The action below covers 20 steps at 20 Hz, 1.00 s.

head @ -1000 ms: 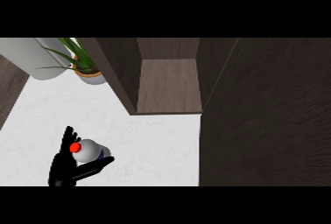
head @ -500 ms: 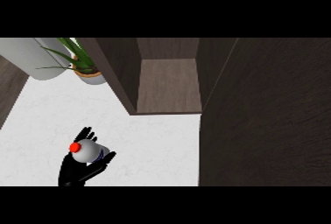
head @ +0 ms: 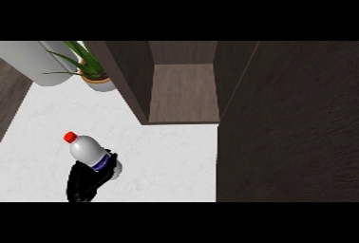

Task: Pick up the bottled water, place it into the cabinet and close the cabinet

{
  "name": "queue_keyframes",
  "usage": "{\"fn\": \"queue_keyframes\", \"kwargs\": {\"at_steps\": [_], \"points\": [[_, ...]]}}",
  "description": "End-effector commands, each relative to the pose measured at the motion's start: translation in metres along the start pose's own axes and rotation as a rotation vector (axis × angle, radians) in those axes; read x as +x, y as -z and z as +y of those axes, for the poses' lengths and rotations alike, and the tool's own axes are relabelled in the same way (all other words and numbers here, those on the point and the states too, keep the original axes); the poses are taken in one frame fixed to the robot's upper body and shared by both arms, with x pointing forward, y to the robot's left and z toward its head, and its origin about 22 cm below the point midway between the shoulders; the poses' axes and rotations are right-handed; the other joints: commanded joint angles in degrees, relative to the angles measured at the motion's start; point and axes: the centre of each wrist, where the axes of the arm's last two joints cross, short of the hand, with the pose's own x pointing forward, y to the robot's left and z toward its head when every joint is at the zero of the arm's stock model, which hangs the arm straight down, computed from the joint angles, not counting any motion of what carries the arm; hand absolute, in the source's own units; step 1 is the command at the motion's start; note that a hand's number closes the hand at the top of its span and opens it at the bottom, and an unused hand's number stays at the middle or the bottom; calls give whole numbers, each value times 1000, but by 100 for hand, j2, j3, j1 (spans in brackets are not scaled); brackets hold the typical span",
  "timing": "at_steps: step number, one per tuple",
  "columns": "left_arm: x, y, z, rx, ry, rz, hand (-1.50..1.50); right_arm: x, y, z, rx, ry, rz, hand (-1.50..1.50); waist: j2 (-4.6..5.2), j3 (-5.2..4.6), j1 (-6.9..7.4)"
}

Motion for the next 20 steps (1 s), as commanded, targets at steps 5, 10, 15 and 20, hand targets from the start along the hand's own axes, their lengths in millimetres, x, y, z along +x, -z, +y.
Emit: {"fn": "queue_keyframes", "kwargs": {"at_steps": [5, 10, 15, 20], "points": [[-9, -9, 5, -67, 14, -148, 150, 40, 7, 22, 31, -5, -79, -150, 3, -2, 21], [28, 27, 35, -208, -26, -259, 150, 41, 4, 22, 40, -2, -78, -150, 8, -12, -57], [42, 37, 19, -300, 25, -248, 150, 47, 0, 17, 58, -2, -66, -150, -12, 5, -19], [51, 42, -20, -370, 27, -275, 150, 44, 8, 19, 18, 2, -77, -150, -11, 8, 50]]}}
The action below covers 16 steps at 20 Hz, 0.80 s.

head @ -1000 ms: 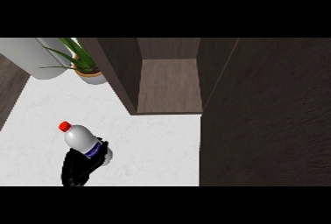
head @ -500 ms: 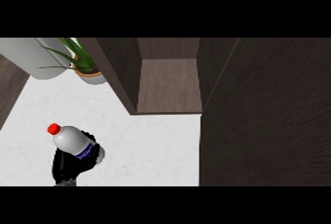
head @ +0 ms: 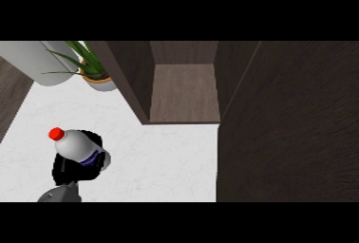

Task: Pick up the bottled water, place it into the cabinet and close the cabinet

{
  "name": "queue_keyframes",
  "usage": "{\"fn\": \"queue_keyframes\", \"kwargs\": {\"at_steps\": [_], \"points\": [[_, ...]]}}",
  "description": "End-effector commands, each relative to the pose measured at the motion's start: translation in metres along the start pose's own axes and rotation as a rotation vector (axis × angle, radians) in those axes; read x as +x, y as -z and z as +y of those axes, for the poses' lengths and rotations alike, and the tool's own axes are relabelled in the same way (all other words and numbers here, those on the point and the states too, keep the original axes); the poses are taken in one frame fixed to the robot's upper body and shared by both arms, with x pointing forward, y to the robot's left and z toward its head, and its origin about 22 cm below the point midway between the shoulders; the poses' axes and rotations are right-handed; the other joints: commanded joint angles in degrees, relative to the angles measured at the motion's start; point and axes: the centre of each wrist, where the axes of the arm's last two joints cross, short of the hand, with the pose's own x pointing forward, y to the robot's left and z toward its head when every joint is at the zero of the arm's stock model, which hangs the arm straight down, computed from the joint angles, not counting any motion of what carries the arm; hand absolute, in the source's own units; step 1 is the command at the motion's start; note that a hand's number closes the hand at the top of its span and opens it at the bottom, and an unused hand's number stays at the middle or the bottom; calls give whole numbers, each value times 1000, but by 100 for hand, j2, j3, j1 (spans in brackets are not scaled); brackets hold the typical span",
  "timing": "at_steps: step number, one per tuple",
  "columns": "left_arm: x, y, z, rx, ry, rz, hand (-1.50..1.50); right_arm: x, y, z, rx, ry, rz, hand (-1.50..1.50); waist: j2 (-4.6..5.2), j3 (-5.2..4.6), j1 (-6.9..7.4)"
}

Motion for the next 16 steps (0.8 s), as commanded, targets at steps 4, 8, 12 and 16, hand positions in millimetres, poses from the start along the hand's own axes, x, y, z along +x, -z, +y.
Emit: {"fn": "queue_keyframes", "kwargs": {"at_steps": [4, 8, 12, 16], "points": [[15, 29, -67, -95, 7, -3, 150, 38, 10, 26, 57, -1, -83, -150, -15, 6, 18], [14, 24, -104, -98, -4, -16, 150, 41, 7, 23, 30, 1, -64, -150, -14, 3, 7], [35, 40, -141, -106, 40, -17, 150, 42, 10, 17, 44, -11, -71, -150, -18, 4, 7], [47, 55, -174, -111, 38, -25, 150, 37, 11, 25, 34, 17, -75, -150, -8, 2, -33]]}}
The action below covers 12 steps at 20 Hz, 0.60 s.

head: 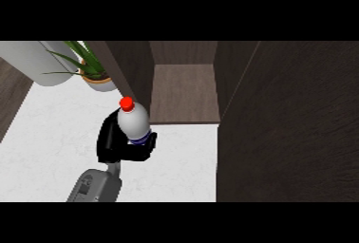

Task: Pick up the bottled water, place it into the cabinet and close the cabinet

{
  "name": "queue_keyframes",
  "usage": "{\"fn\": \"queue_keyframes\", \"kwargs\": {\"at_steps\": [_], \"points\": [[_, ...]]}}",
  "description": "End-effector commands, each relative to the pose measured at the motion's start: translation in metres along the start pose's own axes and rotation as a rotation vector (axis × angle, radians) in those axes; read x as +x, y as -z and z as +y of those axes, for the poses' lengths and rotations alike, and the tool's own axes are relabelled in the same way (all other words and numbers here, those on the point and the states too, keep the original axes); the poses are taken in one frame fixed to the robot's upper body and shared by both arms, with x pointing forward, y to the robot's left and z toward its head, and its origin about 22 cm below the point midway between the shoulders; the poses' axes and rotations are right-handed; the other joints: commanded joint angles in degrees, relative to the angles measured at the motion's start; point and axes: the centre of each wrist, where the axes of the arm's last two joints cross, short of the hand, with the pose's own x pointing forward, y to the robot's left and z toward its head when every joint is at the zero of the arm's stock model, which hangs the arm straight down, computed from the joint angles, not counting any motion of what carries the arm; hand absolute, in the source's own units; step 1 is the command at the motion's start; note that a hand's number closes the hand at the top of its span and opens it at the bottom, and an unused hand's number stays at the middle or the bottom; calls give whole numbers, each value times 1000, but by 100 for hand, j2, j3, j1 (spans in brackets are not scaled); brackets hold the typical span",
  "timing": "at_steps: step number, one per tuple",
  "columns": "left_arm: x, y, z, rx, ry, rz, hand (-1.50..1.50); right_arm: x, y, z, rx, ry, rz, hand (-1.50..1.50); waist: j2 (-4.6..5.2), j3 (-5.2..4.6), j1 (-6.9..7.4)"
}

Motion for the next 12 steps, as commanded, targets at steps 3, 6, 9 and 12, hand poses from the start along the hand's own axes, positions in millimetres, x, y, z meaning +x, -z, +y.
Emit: {"fn": "queue_keyframes", "kwargs": {"at_steps": [3, 6, 9, 12], "points": [[25, 38, -46, 5, 36, -23, 150, 34, 11, 22, 49, 8, -67, -150, 8, 1, -46], [18, 43, -57, 39, 83, -17, 150, 37, 9, 21, 40, 16, -56, -150, 16, -1, -65], [22, 60, -71, 60, 163, -16, 150, 31, 13, 13, 30, 25, -78, -150, 26, 1, -39], [23, 80, -67, 101, 183, 38, 150, 34, 6, 10, 50, 19, -82, -150, 22, 1, -115]]}}
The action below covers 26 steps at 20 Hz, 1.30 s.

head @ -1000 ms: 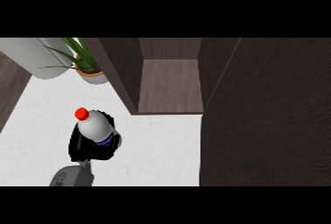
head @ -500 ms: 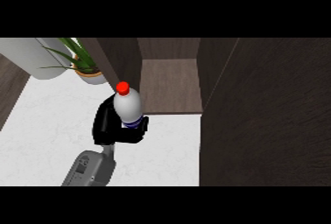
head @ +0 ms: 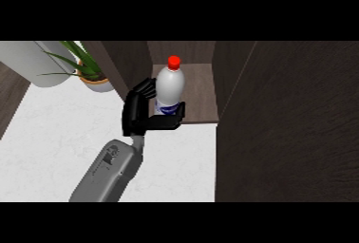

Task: Pick up the bottled water, place it into the cabinet and close the cabinet

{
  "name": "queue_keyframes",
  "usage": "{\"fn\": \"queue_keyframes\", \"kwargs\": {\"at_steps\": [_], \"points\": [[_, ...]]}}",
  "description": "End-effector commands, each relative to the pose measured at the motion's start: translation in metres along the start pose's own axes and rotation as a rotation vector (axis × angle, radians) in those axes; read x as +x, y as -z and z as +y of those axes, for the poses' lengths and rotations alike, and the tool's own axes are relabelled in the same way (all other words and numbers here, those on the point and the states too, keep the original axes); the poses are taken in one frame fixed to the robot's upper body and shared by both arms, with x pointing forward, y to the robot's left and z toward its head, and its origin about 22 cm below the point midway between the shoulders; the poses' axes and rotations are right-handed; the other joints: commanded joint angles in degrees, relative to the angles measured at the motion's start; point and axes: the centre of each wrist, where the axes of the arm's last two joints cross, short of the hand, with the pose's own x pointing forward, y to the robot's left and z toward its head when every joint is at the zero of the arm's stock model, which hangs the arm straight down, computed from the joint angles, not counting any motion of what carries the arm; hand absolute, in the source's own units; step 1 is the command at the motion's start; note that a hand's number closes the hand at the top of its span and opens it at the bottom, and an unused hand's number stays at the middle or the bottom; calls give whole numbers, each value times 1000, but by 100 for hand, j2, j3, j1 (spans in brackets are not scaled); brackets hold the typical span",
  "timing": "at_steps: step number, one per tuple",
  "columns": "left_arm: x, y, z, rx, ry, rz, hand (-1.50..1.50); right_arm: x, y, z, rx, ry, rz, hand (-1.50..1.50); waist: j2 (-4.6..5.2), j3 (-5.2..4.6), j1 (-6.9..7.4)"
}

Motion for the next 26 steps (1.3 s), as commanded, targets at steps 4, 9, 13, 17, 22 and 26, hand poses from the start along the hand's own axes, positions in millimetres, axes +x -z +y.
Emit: {"fn": "queue_keyframes", "kwargs": {"at_steps": [4, 9, 13, 17, 22, 26], "points": [[-7, 30, -18, 64, 108, 51, 150, 23, 8, 23, 45, 72, -88, -150, 22, -1, -80], [-3, 53, -23, 63, 125, 101, 150, 28, 10, 27, 43, 72, -71, -150, 39, -4, -100], [-8, 63, -22, 86, 115, 94, 150, 17, 3, 16, 31, 98, -70, -150, 33, -1, -118], [-1, 76, -30, 116, 146, 76, 150, 22, 2, 11, 43, 110, -75, -150, 40, -2, -140], [-21, 79, -14, 135, 172, 49, 150, 20, 4, 17, 47, 81, -68, -150, 83, -5, -184], [-10, 93, -24, 149, 276, 32, 150, 22, 6, 16, 65, 88, -67, -150, 108, -7, -301]]}}
